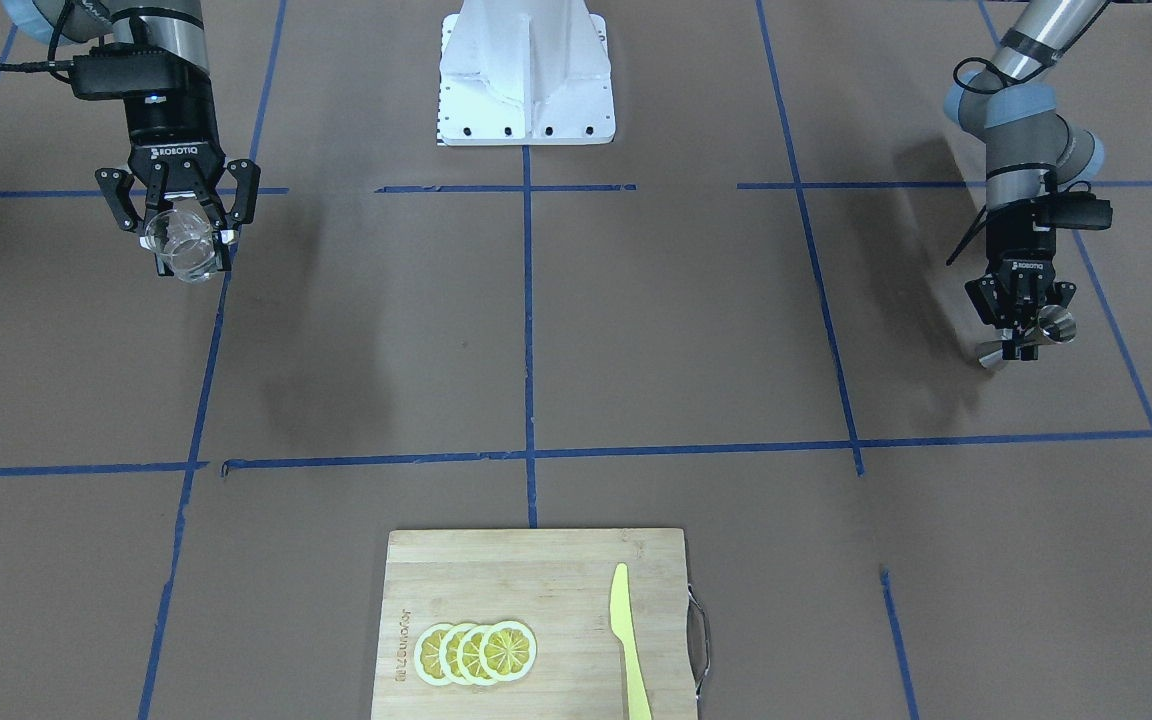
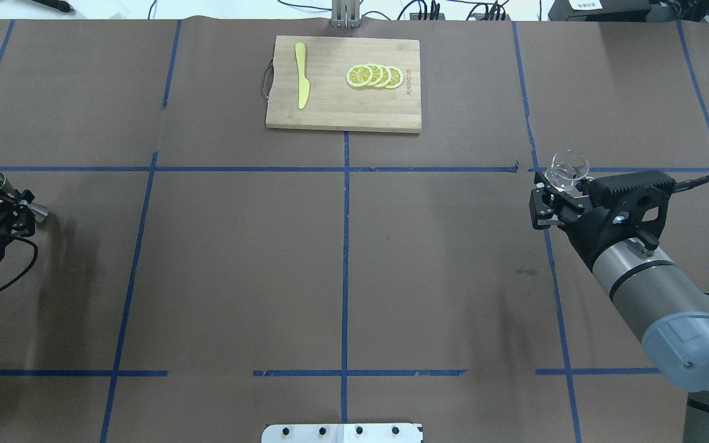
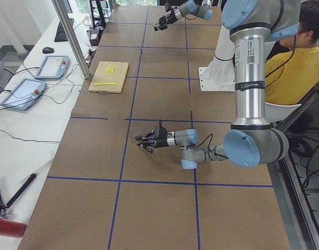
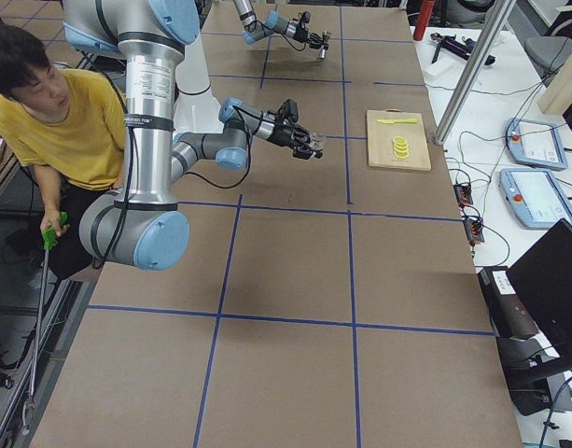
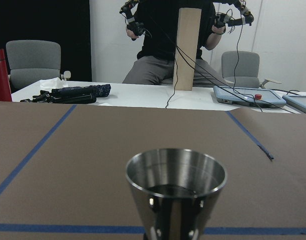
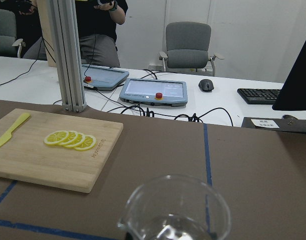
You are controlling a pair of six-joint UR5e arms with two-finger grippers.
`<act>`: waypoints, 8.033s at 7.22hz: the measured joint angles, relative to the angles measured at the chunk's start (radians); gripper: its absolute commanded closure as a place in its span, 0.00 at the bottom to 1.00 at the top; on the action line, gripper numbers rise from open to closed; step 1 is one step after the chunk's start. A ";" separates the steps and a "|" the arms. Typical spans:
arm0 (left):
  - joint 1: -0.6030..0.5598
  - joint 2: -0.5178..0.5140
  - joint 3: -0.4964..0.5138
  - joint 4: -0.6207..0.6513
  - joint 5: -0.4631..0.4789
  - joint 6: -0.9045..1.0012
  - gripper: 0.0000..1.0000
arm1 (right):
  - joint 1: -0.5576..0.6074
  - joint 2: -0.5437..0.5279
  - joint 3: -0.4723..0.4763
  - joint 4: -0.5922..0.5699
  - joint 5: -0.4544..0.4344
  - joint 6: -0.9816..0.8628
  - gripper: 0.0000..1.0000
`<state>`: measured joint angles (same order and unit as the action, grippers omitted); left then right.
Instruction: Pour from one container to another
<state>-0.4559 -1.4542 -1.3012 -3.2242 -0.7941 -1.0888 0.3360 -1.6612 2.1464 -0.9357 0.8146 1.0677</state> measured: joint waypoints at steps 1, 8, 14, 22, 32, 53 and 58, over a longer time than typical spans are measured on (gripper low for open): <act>0.002 0.000 -0.002 0.001 0.001 0.000 0.91 | 0.000 0.000 0.000 0.000 0.000 0.000 1.00; 0.021 0.003 0.000 0.012 0.001 0.010 0.15 | -0.002 0.001 -0.018 0.002 0.000 0.000 1.00; 0.027 0.035 -0.030 0.008 -0.007 0.018 0.00 | -0.003 0.001 -0.060 0.003 0.000 0.027 1.00; 0.026 0.238 -0.333 0.001 -0.101 0.108 0.00 | -0.007 -0.002 -0.214 0.075 0.001 0.141 1.00; -0.457 0.175 -0.341 0.213 -0.734 0.327 0.00 | -0.126 -0.053 -0.367 0.187 -0.062 0.294 1.00; -0.584 0.137 -0.363 0.278 -0.895 0.367 0.00 | -0.145 -0.173 -0.214 0.268 -0.070 0.228 0.00; -0.784 0.031 -0.352 0.568 -1.169 0.605 0.00 | 0.205 -0.180 -0.152 0.263 0.360 -0.036 0.00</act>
<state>-1.2404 -1.4228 -1.6529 -2.6557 -1.9634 -0.4836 0.5409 -1.8410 1.9947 -0.6727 1.1744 1.0318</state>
